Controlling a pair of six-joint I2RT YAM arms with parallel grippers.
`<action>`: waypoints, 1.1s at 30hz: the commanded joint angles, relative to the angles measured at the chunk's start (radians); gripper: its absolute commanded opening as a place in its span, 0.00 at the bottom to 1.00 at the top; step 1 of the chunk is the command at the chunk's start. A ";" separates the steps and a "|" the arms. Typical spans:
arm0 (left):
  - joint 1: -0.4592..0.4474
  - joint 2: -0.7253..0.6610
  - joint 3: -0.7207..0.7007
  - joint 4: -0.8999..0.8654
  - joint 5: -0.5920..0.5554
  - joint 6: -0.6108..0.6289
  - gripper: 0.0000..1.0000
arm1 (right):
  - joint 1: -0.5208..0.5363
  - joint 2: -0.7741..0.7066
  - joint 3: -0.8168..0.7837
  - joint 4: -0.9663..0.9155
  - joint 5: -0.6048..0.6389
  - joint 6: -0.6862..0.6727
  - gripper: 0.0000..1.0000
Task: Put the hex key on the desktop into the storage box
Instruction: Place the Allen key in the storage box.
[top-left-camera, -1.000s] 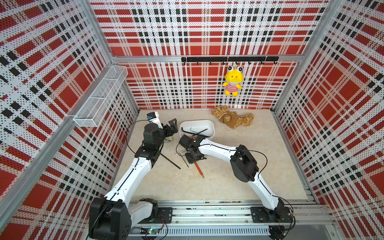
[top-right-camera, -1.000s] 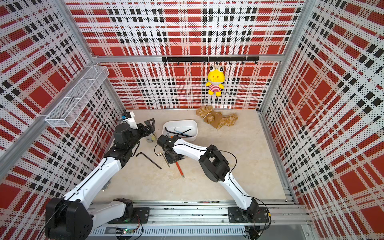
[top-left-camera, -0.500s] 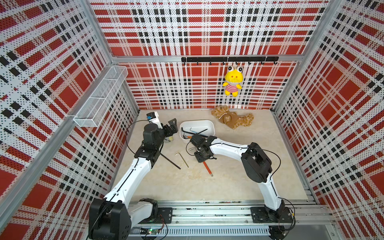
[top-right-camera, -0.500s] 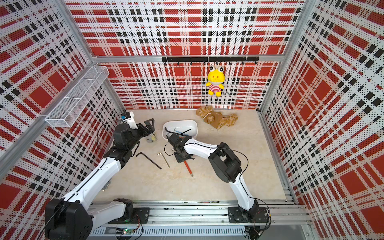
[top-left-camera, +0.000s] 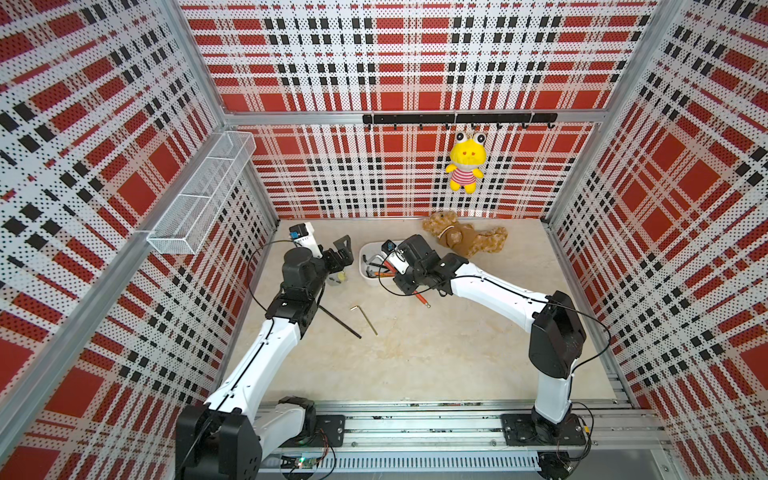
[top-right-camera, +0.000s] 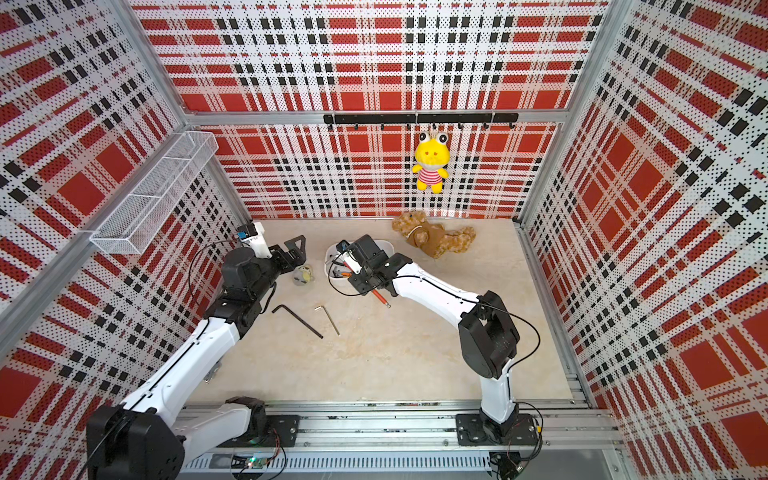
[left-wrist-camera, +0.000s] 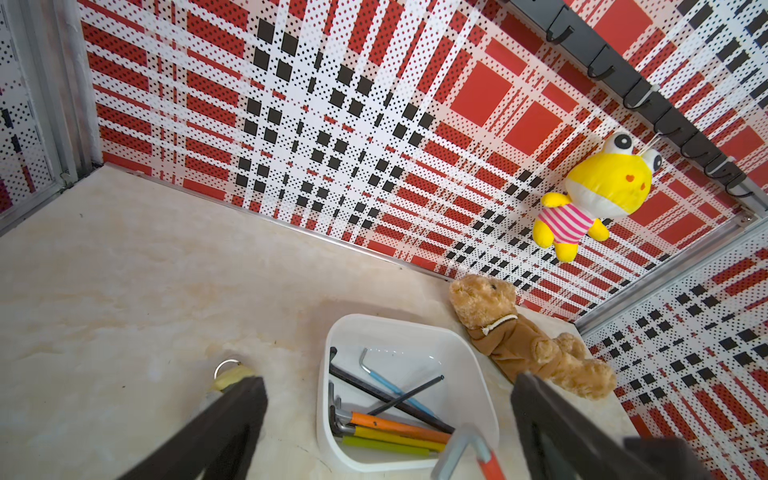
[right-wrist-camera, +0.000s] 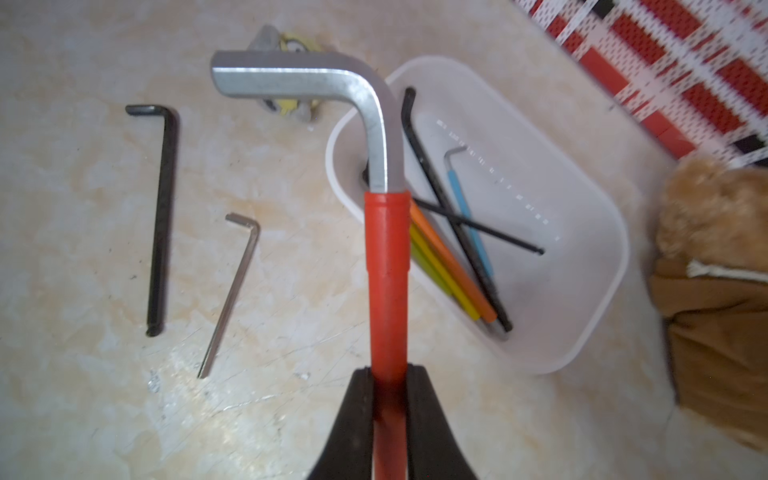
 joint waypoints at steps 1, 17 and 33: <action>0.007 -0.030 0.006 -0.014 -0.007 0.017 0.99 | -0.033 0.043 0.104 0.074 -0.059 -0.189 0.00; 0.050 -0.082 0.000 -0.073 -0.016 0.063 0.99 | -0.116 0.452 0.600 -0.046 -0.173 -0.350 0.00; 0.066 -0.061 0.011 -0.068 0.002 0.066 0.99 | -0.153 0.591 0.658 -0.100 -0.153 -0.262 0.00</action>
